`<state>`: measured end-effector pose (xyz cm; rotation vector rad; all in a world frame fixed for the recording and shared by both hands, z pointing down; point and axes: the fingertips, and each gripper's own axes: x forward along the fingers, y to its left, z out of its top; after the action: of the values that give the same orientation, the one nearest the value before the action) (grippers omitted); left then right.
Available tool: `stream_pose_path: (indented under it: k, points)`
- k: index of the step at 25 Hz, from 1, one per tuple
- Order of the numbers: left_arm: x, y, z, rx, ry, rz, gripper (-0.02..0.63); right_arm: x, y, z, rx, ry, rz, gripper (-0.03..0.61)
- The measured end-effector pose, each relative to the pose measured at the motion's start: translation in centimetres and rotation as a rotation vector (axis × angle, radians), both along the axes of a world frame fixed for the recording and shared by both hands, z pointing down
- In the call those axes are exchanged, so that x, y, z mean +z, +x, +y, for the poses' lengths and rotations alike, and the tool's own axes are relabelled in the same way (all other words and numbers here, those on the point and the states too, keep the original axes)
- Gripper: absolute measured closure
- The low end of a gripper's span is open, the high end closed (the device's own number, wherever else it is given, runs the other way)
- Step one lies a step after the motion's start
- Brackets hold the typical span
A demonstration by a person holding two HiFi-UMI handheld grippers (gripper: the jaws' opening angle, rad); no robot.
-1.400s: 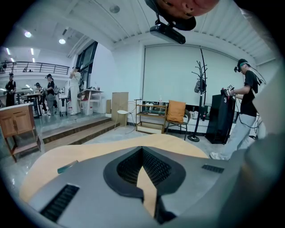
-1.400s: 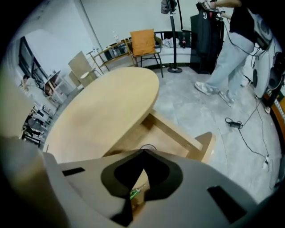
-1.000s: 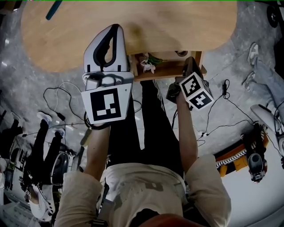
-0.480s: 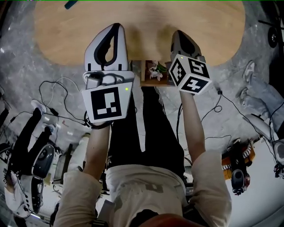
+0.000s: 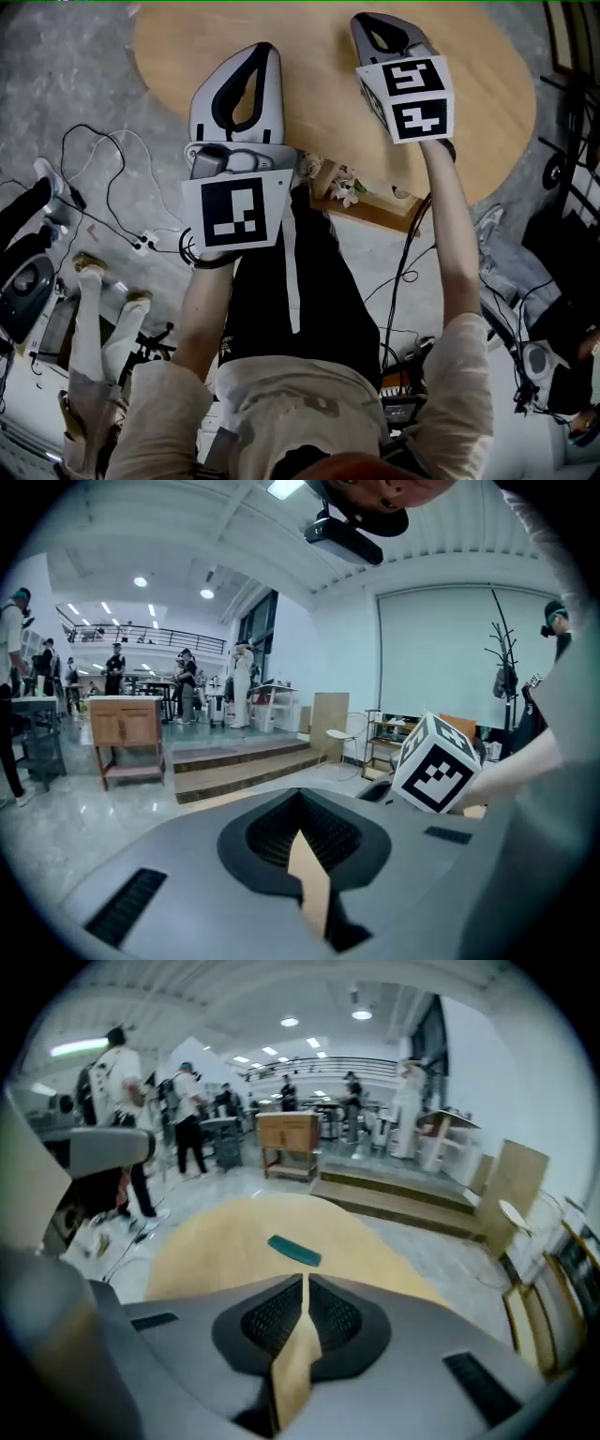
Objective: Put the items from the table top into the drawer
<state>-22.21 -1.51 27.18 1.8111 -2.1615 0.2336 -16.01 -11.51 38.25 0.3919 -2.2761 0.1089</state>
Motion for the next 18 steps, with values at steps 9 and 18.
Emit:
stream_pose_path:
  k: [9,18]
  points:
    - [1.6,-9.3,2.7,-0.137,0.000,-0.002,0.607,5.3,-10.7,1.6,-0.768,0.163,0.399,0.351]
    - [4.1,-13.5,5.6,-0.150,-0.040,0.000,0.607,11.9,-13.1,0.2,-0.907,0.111,0.633,0.351]
